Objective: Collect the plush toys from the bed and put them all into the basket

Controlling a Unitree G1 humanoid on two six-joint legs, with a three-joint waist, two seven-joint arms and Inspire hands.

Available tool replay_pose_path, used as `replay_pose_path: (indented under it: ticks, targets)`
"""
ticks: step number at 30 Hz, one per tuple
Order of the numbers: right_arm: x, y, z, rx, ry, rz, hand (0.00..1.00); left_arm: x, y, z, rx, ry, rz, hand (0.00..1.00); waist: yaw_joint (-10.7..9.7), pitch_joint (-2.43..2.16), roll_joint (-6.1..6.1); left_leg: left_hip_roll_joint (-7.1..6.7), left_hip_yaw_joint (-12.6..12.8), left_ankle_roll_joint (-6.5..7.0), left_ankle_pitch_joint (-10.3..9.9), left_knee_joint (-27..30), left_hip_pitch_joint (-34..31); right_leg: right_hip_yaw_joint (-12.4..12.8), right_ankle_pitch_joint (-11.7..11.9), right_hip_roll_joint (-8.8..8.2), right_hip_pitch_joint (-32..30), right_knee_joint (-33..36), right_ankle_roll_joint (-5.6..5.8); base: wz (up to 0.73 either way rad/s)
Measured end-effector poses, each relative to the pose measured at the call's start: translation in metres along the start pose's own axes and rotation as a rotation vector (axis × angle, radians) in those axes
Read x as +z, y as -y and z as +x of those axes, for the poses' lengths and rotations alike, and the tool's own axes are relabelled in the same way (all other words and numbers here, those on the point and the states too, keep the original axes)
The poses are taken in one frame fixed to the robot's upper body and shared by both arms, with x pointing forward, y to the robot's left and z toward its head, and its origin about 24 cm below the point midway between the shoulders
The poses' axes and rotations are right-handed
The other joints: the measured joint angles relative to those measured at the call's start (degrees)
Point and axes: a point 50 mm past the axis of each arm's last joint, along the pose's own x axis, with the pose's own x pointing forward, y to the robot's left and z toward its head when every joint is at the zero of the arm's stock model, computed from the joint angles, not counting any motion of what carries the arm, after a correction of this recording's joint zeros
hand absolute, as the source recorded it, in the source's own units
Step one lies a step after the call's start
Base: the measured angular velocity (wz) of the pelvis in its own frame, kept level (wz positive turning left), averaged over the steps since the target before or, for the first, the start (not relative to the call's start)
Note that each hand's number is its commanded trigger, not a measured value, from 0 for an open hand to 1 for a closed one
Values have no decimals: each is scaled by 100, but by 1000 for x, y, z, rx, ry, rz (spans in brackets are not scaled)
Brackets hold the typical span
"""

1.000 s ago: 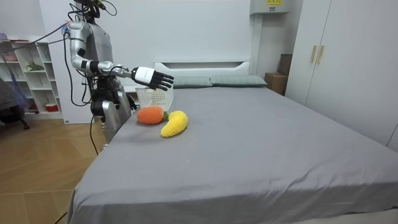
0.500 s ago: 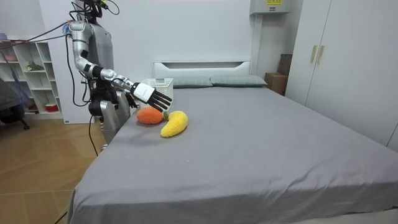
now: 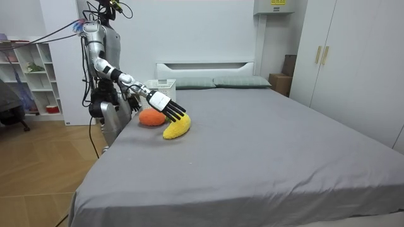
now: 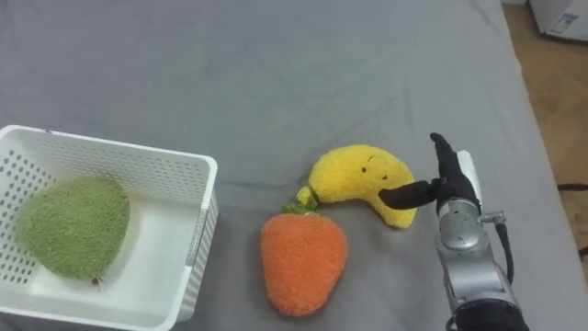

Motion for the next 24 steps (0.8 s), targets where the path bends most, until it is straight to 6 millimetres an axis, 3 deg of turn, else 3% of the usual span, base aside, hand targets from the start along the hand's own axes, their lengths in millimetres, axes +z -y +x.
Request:
replay_pose_path:
  ticks: [17,21,24]
  targets:
    - [-1,1,10,5,-29,-78,0,8,7,2,-73,7,5,0,103,45,21,-3,-32,-8,44,23,-352,-87,7,-11,-320,-2,-11,0]
    - [-1,-2,13,21,-45,-106,0,8,8,2,-83,8,19,0,185,94,-6,-3,-47,-9,44,25,-357,-125,7,-15,-320,-2,-11,1]
    - [-2,-7,14,41,-56,-137,0,12,8,3,-85,21,33,0,215,106,-17,-13,-138,-8,44,64,-397,-223,7,-30,-314,-1,-11,14]
